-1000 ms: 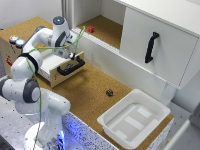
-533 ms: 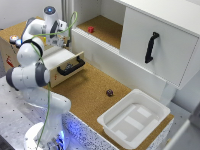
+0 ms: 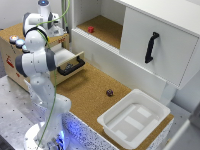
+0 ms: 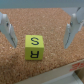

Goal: Go towards the yellow block and grasp it

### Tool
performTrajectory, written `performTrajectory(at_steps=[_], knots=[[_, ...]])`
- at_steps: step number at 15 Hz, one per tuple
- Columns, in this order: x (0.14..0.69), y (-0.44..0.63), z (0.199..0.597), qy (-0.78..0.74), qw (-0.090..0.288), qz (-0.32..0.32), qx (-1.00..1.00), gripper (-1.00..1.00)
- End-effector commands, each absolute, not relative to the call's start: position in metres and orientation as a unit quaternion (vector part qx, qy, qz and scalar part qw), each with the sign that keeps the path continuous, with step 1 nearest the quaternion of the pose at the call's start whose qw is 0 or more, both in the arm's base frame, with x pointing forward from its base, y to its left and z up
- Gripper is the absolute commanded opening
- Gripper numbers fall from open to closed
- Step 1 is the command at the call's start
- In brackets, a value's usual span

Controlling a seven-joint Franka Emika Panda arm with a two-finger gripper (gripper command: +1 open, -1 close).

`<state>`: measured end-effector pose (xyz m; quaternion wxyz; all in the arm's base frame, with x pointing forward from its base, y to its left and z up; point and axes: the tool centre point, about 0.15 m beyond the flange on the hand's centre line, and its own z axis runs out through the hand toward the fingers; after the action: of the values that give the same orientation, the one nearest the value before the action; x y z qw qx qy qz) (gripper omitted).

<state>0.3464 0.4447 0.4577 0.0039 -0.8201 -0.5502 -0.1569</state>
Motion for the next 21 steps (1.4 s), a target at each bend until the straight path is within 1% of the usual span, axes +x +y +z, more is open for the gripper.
performTrajectory(at_steps=[1, 2, 3, 4, 5, 7, 10, 14, 15, 17, 19, 21], knots=[[0.372, 0.482, 0.453, -0.584, -0.039, -0.033, -0.81, 1.0], [0.375, 0.483, 0.452, -0.587, -0.029, -0.023, -0.809, 1.0], [0.378, 0.483, 0.45, -0.587, -0.027, -0.01, -0.809, 1.0], [0.378, 0.483, 0.449, -0.587, -0.026, -0.004, -0.809, -1.0], [0.377, 0.483, 0.448, -0.594, -0.013, 0.012, -0.804, -1.0], [0.376, 0.483, 0.442, -0.595, -0.029, 0.036, -0.803, -1.0], [0.37, 0.479, 0.439, -0.595, -0.027, 0.047, -0.802, -1.0], [0.359, 0.473, 0.441, -0.59, -0.023, 0.043, -0.806, -1.0], [0.354, 0.471, 0.443, -0.591, -0.027, 0.039, -0.805, -1.0], [0.345, 0.462, 0.452, -0.57, -0.041, 0.011, -0.821, -1.0], [0.343, 0.448, 0.456, -0.543, -0.045, 0.001, -0.838, -1.0], [0.342, 0.429, 0.46, -0.517, -0.031, -0.006, -0.855, -1.0]])
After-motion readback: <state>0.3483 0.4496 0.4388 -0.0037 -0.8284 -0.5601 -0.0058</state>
